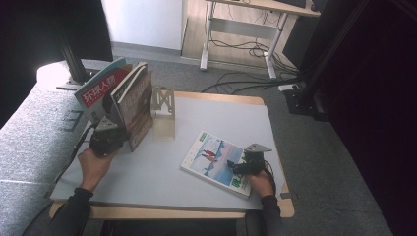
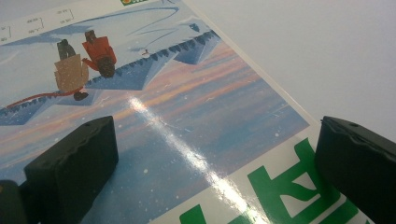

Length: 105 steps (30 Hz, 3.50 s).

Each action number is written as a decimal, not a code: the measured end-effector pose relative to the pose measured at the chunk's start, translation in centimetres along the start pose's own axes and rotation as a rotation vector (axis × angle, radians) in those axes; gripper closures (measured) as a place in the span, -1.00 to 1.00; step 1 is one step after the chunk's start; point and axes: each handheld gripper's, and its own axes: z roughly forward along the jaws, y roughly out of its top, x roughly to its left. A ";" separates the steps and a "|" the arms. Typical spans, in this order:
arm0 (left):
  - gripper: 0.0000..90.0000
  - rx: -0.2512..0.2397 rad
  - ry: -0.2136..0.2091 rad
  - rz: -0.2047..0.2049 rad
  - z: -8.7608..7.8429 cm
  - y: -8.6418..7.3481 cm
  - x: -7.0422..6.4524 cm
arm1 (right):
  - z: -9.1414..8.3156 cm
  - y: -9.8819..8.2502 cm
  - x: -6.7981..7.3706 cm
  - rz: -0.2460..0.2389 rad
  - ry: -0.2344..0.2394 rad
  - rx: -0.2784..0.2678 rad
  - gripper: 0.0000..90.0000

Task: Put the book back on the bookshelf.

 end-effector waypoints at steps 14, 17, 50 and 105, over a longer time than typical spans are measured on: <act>0.86 -0.020 0.003 -0.046 1.4 0.8 0.6 | 0.0 0.0 0.0 0.000 0.000 -0.001 -1.00; 0.86 -0.025 0.006 -0.050 1.7 0.9 0.6 | 0.0 0.0 0.0 0.000 0.000 0.000 -1.00; 0.31 -0.003 -0.099 -0.020 -0.5 -1.1 -0.3 | 0.0 0.0 0.0 0.000 0.001 -0.001 -1.00; -0.95 0.222 -0.184 0.185 6.0 -5.8 -5.6 | -4.3 -2.2 -1.4 0.087 -0.113 0.014 -1.00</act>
